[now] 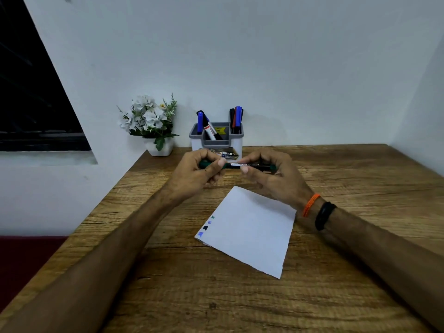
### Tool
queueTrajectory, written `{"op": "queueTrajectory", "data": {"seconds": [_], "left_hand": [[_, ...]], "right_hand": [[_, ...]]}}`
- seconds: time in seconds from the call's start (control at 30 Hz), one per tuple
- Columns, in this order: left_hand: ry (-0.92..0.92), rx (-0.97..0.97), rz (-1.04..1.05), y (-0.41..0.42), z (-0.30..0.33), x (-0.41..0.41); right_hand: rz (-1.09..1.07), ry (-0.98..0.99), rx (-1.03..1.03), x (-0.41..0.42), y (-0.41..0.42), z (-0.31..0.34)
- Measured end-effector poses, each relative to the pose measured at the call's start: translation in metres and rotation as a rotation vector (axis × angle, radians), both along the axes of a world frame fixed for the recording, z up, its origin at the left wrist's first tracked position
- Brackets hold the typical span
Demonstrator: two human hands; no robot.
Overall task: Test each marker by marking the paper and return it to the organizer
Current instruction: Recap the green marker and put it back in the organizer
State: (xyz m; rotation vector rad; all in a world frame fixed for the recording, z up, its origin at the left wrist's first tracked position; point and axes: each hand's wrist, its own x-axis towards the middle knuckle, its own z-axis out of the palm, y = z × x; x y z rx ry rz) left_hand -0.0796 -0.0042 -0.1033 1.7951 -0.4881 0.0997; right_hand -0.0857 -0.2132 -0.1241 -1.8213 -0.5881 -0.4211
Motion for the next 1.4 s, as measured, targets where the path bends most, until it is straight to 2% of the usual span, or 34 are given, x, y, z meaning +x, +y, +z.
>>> {"op": "queueTrajectory", "data": {"seconds": [0.2,0.5,0.73,0.9,0.97,1.0,1.13,1.17,1.23,1.4], "left_hand": [[0.058,-0.281,0.133,-0.003,0.010,-0.007],[-0.106,-0.264,0.190,-0.014,0.022,-0.018],[-0.117,-0.225,0.167,-0.016,0.016,-0.016],[-0.123,-0.221,0.151,-0.014,0.014,-0.014],[-0.122,-0.119,0.209,-0.008,0.013,-0.009],[-0.117,-0.002,0.266,-0.003,0.011,-0.006],[-0.121,0.738,0.443,0.020,-0.013,0.015],[-0.112,0.850,0.442,0.024,-0.020,0.019],[-0.086,0.926,0.424,0.030,-0.031,0.028],[-0.103,0.964,0.410,0.031,-0.043,0.035]], "right_hand": [[-0.186,-0.100,-0.143,-0.006,0.005,0.011],[-0.203,-0.332,-0.578,-0.025,0.018,0.037],[-0.153,-0.296,-0.514,-0.024,0.020,0.036],[-0.119,-0.213,-0.391,-0.019,0.020,0.041],[-0.136,-0.205,-0.359,-0.014,0.021,0.047],[-0.145,-0.198,-0.342,-0.010,0.021,0.050],[-0.183,-0.168,-0.276,0.012,0.027,0.062],[-0.198,-0.174,-0.262,0.018,0.029,0.065],[-0.214,-0.175,-0.214,0.030,0.036,0.070],[-0.262,-0.221,-0.124,0.061,0.059,0.084]]}}
